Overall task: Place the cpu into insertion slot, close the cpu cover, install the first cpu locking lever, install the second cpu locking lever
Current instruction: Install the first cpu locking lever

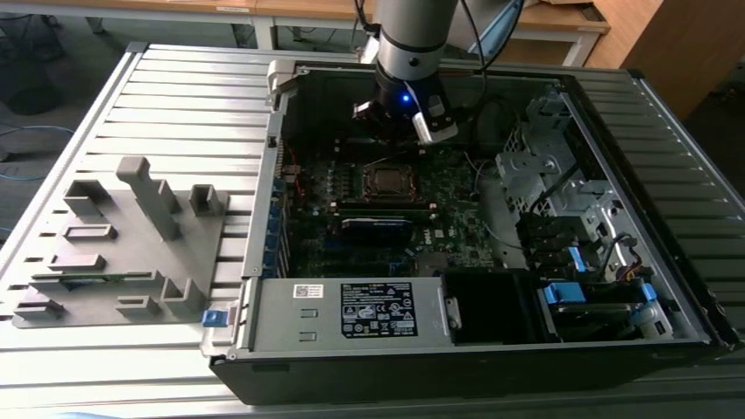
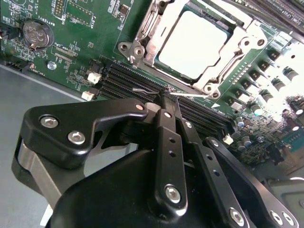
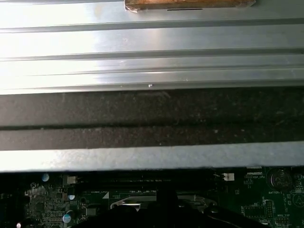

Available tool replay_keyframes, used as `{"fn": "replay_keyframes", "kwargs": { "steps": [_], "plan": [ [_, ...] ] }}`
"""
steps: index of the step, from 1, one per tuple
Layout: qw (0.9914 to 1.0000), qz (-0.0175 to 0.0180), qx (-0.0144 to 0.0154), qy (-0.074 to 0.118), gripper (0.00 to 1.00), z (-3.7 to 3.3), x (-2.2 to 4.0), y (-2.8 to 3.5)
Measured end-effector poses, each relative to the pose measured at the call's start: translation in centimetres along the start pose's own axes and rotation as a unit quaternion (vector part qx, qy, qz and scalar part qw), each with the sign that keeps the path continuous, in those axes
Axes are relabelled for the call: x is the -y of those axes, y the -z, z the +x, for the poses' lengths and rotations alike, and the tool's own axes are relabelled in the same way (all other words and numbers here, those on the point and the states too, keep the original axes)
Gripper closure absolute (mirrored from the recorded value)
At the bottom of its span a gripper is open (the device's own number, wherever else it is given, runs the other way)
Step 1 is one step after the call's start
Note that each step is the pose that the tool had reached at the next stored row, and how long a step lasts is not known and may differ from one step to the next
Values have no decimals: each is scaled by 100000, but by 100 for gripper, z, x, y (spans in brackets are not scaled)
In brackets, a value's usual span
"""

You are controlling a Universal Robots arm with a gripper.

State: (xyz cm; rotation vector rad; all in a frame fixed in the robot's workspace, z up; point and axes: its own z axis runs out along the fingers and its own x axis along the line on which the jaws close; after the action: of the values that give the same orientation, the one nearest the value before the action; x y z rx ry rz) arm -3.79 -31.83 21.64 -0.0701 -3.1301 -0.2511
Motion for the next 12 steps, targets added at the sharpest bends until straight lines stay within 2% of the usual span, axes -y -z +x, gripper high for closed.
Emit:
{"fn": "replay_keyframes", "kwargs": {
  "steps": [5,8,12],
  "plan": [
    [100000,-22,24,-128,89,0,0,-2],
    [99976,-26,349,-2161,89,0,1,-7],
    [99866,-41,828,-5114,89,0,1,-11]
  ]
}}
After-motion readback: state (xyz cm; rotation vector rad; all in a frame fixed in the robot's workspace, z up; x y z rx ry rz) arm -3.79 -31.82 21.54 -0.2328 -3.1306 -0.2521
